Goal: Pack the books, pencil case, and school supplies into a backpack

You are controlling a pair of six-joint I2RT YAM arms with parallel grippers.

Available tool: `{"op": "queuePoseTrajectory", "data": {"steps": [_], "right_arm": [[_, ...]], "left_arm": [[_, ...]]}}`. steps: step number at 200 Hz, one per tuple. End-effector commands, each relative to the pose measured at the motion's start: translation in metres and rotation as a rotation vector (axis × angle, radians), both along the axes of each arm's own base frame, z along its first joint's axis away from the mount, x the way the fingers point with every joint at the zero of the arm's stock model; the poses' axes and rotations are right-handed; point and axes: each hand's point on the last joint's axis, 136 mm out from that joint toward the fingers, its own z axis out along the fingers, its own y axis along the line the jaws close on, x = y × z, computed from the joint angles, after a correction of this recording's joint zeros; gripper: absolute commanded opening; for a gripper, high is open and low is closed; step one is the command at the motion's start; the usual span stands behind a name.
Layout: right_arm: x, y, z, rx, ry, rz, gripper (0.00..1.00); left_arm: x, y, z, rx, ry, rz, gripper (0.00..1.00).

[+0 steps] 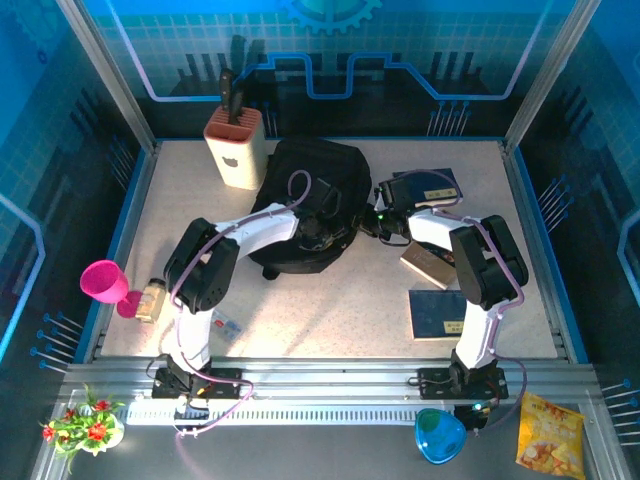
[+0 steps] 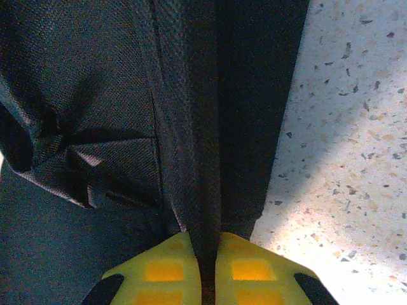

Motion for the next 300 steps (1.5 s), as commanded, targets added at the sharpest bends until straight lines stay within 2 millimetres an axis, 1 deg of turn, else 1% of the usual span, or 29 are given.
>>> {"op": "queuePoseTrajectory", "data": {"steps": [1,9,21,57,99,119,133,162,183,201,236,269,300], "right_arm": [[-0.010,0.001,-0.016,-0.004,0.055,0.002,0.10],[-0.010,0.001,-0.016,-0.007,0.054,0.001,0.10],[-0.010,0.000,-0.016,-0.009,0.054,0.001,0.10],[-0.008,-0.002,-0.014,-0.013,0.045,-0.003,0.10],[-0.008,-0.001,-0.011,-0.013,0.041,0.001,0.10],[-0.007,-0.002,-0.011,-0.018,0.040,-0.001,0.10],[-0.006,-0.003,-0.011,-0.029,0.037,-0.002,0.09],[-0.002,-0.004,-0.011,-0.042,0.034,-0.006,0.08],[0.000,-0.003,-0.010,-0.041,0.030,-0.005,0.07],[0.001,-0.003,-0.009,-0.041,0.027,-0.007,0.07],[0.000,-0.003,-0.009,-0.041,0.027,-0.007,0.06],[0.002,-0.006,-0.011,-0.071,0.036,-0.021,0.04],[0.003,-0.008,-0.013,-0.093,0.042,-0.031,0.03]], "left_arm": [[0.008,-0.007,0.004,-0.033,-0.001,0.003,0.29],[0.007,-0.007,0.004,-0.031,0.002,0.000,0.26],[0.006,-0.006,0.003,-0.024,0.004,-0.007,0.18],[0.004,-0.005,0.004,-0.018,-0.001,-0.029,0.00],[0.002,-0.006,0.002,-0.016,-0.005,-0.058,0.00],[0.002,-0.005,0.007,-0.007,-0.023,-0.079,0.00],[0.001,-0.003,0.016,0.000,-0.046,-0.100,0.00],[-0.013,-0.001,0.037,0.012,-0.083,-0.162,0.00],[-0.028,0.004,0.043,0.040,-0.078,-0.199,0.00],[-0.041,0.009,0.042,0.062,-0.060,-0.223,0.00],[-0.062,0.026,0.029,0.122,-0.006,-0.238,0.00],[-0.071,0.043,0.026,0.198,0.010,-0.240,0.00],[-0.078,0.052,0.024,0.240,0.020,-0.238,0.00]]}}
